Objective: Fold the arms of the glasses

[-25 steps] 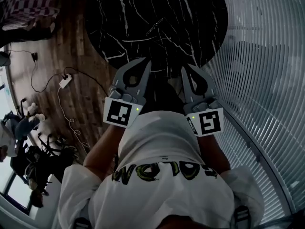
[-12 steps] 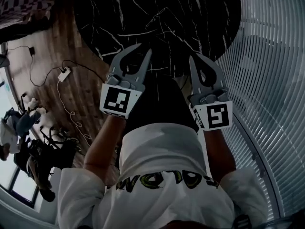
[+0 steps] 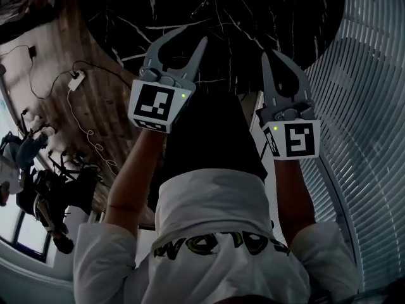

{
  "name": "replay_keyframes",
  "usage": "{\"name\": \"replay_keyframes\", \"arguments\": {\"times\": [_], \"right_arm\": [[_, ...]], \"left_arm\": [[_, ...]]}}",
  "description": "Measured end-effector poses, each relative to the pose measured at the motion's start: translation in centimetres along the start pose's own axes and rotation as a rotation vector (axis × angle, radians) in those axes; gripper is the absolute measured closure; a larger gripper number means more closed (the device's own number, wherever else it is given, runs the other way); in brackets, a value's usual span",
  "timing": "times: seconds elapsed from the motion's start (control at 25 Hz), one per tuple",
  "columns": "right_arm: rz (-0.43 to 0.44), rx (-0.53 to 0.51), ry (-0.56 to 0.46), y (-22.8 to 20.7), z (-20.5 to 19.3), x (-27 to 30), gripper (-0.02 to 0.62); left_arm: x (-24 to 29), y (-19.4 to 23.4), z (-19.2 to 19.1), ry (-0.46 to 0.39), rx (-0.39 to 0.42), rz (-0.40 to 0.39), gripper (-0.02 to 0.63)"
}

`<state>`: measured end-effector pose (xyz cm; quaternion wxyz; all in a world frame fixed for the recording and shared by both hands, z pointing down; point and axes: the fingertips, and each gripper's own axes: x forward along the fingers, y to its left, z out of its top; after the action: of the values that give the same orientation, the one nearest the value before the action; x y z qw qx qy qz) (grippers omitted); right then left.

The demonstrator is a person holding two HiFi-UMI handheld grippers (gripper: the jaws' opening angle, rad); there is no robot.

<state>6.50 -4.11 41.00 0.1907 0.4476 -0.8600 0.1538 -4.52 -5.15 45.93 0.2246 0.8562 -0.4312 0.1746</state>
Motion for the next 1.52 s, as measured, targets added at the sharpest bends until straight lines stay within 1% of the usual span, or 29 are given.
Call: {"name": "replay_keyframes", "arguments": {"times": [0.2,0.36,0.52,0.64,0.76,0.88,0.92,1.0,1.28,1.52], "right_arm": [[-0.011,-0.008,0.034,-1.4,-1.9,2.2,0.594],[-0.027,0.001,0.07,-3.0,-3.9,3.9,0.594],[-0.047,0.006,0.105,-4.5,-5.6,5.4,0.594],[-0.063,0.013,0.128,-5.7,-6.7,6.4,0.594],[-0.071,0.019,0.155,-6.6,-7.8,7.3,0.593],[-0.045,0.012,0.167,-6.7,-8.4,8.1,0.59],[-0.027,0.009,0.172,-6.4,-8.6,8.4,0.566],[0.005,0.003,0.183,-6.0,-8.9,8.8,0.555],[0.055,-0.004,0.233,-5.1,-10.2,9.6,0.539],[0.096,-0.016,0.251,-3.8,-10.4,9.8,0.548]], "left_arm": [[2.1,1.6,-1.8,0.019,-0.013,0.006,0.488],[3.6,2.6,-2.7,0.019,-0.035,-0.002,0.488],[4.9,3.4,-3.5,0.037,-0.042,-0.006,0.482],[5.6,3.7,-3.9,0.05,-0.051,-0.015,0.479],[6.1,3.7,-4.3,0.067,-0.042,-0.033,0.477],[6.3,3.6,-4.7,0.079,-0.04,-0.042,0.477],[6.3,3.6,-4.7,0.08,-0.043,-0.042,0.477],[6.3,3.6,-4.8,0.077,-0.054,-0.042,0.477],[6.2,3.4,-4.8,0.075,-0.087,-0.051,0.477],[6.3,2.9,-5.0,0.082,-0.103,-0.067,0.477]]}}
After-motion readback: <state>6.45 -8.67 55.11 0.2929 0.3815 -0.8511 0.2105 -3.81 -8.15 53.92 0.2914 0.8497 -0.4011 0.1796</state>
